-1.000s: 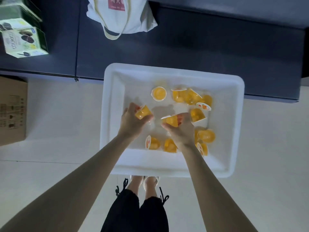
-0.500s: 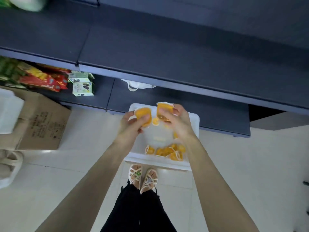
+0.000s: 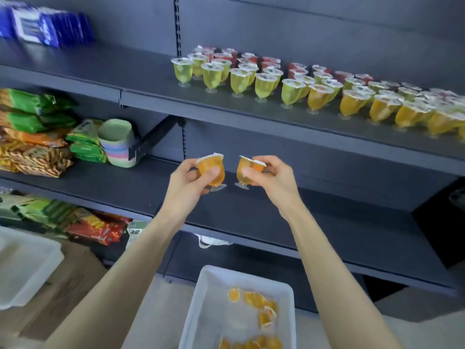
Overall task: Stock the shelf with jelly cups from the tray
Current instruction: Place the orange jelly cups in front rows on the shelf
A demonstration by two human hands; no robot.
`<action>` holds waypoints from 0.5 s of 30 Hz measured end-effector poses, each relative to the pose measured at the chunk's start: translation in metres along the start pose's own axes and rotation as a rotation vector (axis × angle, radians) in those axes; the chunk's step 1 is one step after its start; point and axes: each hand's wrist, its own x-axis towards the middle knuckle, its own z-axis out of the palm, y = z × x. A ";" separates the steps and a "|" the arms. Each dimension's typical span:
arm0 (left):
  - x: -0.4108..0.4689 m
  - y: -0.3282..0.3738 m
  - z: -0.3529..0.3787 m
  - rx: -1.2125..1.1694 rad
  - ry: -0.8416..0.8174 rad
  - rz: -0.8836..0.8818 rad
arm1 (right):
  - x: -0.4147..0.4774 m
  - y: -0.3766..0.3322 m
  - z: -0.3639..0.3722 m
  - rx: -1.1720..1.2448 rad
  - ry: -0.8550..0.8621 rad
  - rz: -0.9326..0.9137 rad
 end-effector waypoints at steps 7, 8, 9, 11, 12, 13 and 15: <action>0.079 0.059 -0.025 0.075 0.001 0.230 | 0.070 -0.062 0.030 -0.115 0.071 -0.225; 0.091 0.065 -0.030 0.098 0.005 0.274 | 0.081 -0.069 0.036 -0.147 0.085 -0.250; 0.103 0.072 -0.035 0.125 0.005 0.315 | 0.090 -0.076 0.043 -0.168 0.101 -0.273; 0.127 0.082 -0.046 0.147 -0.014 0.378 | 0.109 -0.088 0.058 -0.215 0.136 -0.324; 0.139 0.086 -0.050 0.146 -0.029 0.397 | 0.119 -0.093 0.066 -0.251 0.153 -0.350; 0.151 0.088 -0.055 0.164 -0.038 0.417 | 0.128 -0.097 0.073 -0.295 0.165 -0.370; 0.175 0.090 -0.064 0.265 -0.041 0.460 | 0.144 -0.100 0.086 -0.377 0.182 -0.391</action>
